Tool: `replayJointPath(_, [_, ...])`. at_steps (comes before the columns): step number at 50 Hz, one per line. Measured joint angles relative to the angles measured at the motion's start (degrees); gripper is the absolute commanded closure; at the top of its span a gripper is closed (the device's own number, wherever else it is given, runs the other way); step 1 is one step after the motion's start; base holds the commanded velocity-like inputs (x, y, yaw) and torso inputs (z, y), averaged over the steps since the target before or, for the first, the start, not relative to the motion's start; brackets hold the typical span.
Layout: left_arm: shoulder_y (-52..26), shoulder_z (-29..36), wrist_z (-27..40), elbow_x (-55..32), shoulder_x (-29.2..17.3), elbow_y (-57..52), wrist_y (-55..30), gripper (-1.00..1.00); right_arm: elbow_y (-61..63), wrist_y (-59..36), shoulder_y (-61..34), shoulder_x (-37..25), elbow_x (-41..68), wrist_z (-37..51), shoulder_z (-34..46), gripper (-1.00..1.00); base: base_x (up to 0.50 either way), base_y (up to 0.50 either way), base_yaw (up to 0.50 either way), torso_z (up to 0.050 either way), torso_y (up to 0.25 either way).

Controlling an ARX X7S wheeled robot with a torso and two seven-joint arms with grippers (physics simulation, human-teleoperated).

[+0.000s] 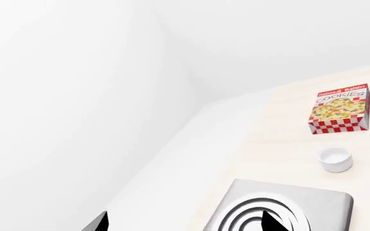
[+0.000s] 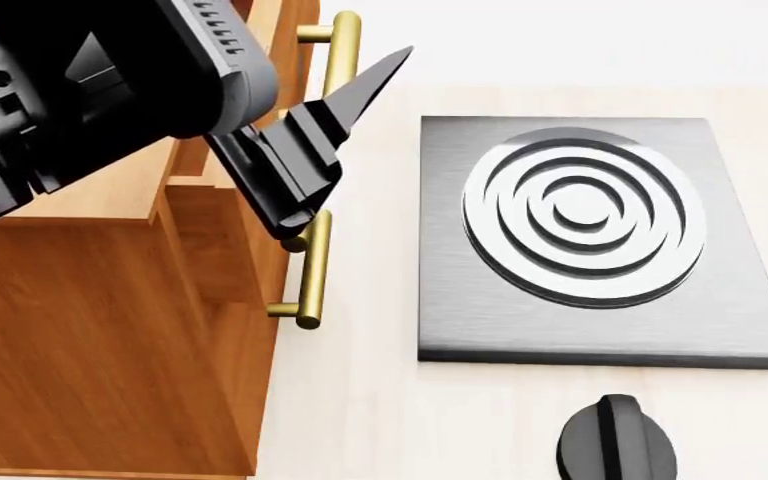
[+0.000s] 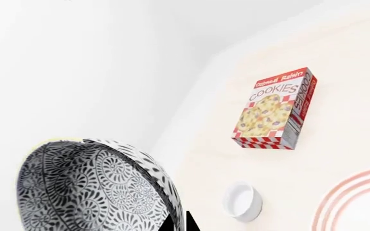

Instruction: Pick the akita bowl on the wooden cabinet and place it on the plate.

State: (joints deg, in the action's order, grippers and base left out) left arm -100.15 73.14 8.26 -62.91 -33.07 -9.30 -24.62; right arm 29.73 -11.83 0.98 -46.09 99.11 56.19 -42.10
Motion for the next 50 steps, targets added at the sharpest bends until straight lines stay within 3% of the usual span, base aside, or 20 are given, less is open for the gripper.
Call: replayJointPath(50, [1.17,-0.36,0.01,0.66,-0.20,0.08,0.26,-1.00,-3.74,1.63,2.30,5.99,0.10,3.93,-0.61,1.00,0.00,0.00,0.00,0.000,0.000])
